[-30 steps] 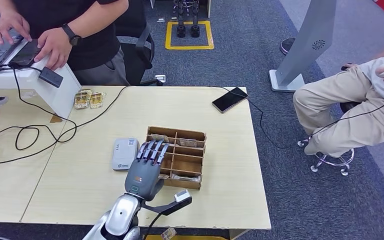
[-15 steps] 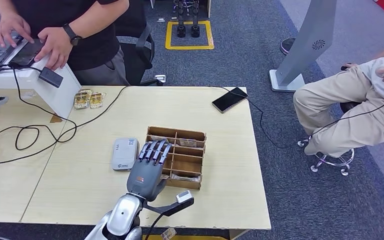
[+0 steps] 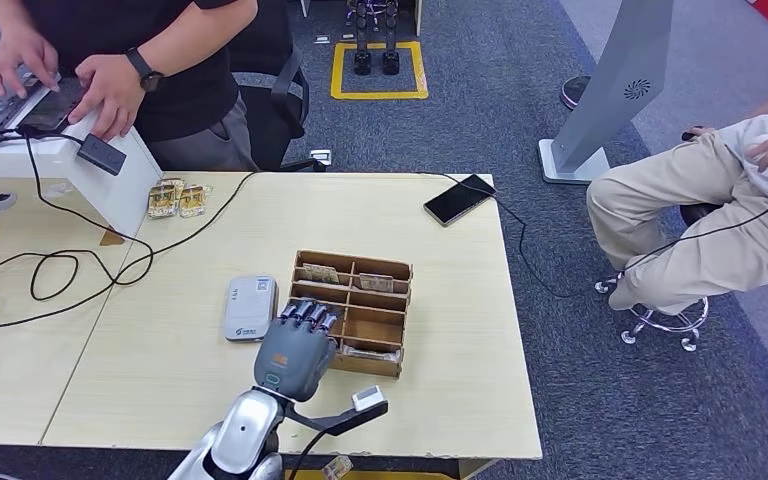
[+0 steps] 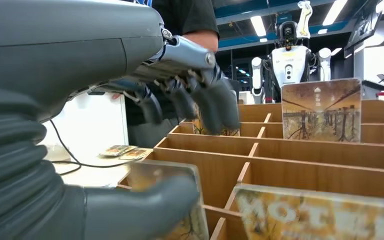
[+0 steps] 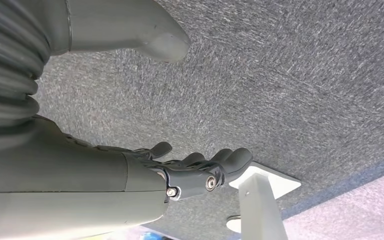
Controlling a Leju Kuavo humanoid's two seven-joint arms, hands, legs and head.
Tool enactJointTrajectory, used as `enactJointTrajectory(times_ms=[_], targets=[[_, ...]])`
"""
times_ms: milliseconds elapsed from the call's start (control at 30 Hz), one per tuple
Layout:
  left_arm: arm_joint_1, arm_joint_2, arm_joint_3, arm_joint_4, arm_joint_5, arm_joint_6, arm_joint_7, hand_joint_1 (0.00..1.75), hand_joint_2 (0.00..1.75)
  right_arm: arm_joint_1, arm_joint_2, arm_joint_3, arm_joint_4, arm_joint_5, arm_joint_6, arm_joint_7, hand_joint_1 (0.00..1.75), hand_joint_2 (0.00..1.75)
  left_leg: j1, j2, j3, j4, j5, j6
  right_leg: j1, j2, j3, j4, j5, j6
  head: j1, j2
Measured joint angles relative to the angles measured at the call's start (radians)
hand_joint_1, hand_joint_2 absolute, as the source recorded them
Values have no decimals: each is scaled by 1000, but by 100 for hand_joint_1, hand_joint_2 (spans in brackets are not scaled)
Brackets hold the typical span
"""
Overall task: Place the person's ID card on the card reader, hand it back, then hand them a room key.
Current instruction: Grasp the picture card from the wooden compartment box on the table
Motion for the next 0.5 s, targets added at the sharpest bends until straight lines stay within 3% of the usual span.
enactJointTrajectory(times_ms=[500], targets=[[-45, 14, 0, 67, -3, -66, -43, 175, 175, -2, 2, 0, 1, 15, 0, -19, 0, 175, 0, 0, 1, 0, 0, 0, 0, 0, 1, 0, 0, 0, 0, 0]])
